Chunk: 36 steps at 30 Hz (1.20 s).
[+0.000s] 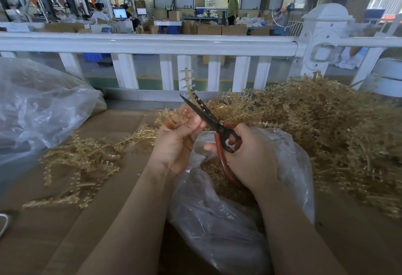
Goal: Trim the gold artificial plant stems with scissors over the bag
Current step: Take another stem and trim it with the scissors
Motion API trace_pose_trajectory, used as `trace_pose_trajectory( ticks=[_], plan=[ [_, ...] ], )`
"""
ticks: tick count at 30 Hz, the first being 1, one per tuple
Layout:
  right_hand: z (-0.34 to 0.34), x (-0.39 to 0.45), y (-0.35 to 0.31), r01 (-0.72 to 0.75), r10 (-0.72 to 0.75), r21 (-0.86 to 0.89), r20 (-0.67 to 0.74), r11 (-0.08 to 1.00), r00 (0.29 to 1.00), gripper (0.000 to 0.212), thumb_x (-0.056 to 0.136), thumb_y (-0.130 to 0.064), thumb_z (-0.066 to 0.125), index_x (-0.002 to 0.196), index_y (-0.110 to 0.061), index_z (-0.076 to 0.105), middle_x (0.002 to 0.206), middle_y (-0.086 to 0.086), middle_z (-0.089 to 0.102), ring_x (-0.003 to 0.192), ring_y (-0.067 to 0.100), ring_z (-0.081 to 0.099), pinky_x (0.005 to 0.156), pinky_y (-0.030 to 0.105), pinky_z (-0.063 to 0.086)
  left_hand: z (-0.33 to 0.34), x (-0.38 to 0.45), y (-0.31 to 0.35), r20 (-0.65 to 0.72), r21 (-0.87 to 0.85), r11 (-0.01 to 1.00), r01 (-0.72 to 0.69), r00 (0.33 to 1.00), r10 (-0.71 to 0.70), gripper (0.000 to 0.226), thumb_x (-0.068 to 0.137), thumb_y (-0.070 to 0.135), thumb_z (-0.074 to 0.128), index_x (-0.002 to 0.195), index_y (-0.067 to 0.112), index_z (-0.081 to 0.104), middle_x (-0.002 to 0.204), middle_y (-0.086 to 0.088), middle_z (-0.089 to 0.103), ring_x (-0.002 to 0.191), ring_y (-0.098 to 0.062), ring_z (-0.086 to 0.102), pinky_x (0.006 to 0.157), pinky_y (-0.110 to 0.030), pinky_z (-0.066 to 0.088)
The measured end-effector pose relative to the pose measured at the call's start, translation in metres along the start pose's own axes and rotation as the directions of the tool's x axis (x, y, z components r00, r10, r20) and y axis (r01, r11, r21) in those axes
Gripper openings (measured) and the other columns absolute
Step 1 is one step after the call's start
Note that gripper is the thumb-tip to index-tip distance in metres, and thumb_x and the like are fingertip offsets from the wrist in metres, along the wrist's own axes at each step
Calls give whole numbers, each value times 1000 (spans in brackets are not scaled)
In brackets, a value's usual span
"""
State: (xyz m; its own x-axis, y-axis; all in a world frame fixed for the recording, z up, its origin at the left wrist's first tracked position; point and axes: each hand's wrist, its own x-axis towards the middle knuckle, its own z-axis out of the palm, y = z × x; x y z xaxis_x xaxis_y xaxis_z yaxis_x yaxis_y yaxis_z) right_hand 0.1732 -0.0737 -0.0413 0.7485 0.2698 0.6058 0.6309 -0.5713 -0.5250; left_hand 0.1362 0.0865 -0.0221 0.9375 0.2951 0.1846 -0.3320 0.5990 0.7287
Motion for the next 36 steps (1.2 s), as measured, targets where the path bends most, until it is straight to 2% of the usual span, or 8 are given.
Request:
trace_pose_trajectory(
  ticks=[8,12,15,22,25,29,34,36],
  plan=[
    [0,1,3,-3,2,11,12,1000,1000,62,64,-82,61,72,-22,46,55,-16,42,48,-2,41,48,15,27,-2,3,-1,3,-33,999,17,1000,-17,23,75,-2,67,67,19,72,85,-2,73,77,-12,72,95,-30,50],
    [1,1,5,-14,15,-17,41,1000,999,59,67,-79,69,77,-24,49,60,-16,47,54,-4,45,50,16,28,-4,3,-1,18,-47,999,13,1000,-12,18,77,0,67,90,12,71,88,-4,75,83,-14,73,95,-30,54],
    [2,1,4,-26,27,-30,49,999,998,55,69,-77,70,76,-25,50,59,-16,48,53,-3,47,48,13,27,-5,5,0,-57,-115,993,8,998,-15,23,77,1,66,97,12,66,86,-4,75,80,-12,73,83,-24,59],
    [3,6,4,-289,269,322,105,902,957,34,79,-54,76,79,-22,67,66,-6,68,63,3,64,55,17,48,-4,4,-2,-70,12,990,144,987,-142,16,69,3,73,82,13,76,83,-6,76,75,-12,74,74,-25,61],
    [3,10,0,-382,345,516,171,766,923,20,85,-36,79,81,-18,73,74,-3,75,67,14,71,63,35,59,3,0,-9,-13,101,966,237,971,-237,14,64,0,76,72,11,79,78,-10,76,73,-17,75,59,-26,59],
    [-1,11,-1,-400,365,663,200,633,909,10,86,-23,80,84,-14,76,80,8,77,80,32,74,80,55,60,6,-1,-16,32,184,959,217,974,-226,15,58,1,80,70,9,78,77,-13,76,73,-22,75,64,-26,59],
    [-1,10,-1,-381,360,686,183,619,915,3,77,-34,78,79,-31,78,78,2,76,74,21,74,74,42,62,5,-3,-8,122,305,925,229,953,-276,22,62,6,84,82,11,76,85,-9,77,79,-20,75,67,-25,58],
    [-2,11,1,-378,377,711,170,592,911,10,81,-29,80,77,-38,77,74,-1,75,68,17,72,70,37,60,5,-3,-1,136,335,920,205,955,-262,52,56,18,92,104,15,73,98,-7,76,89,-20,74,71,-26,58]
  ],
)
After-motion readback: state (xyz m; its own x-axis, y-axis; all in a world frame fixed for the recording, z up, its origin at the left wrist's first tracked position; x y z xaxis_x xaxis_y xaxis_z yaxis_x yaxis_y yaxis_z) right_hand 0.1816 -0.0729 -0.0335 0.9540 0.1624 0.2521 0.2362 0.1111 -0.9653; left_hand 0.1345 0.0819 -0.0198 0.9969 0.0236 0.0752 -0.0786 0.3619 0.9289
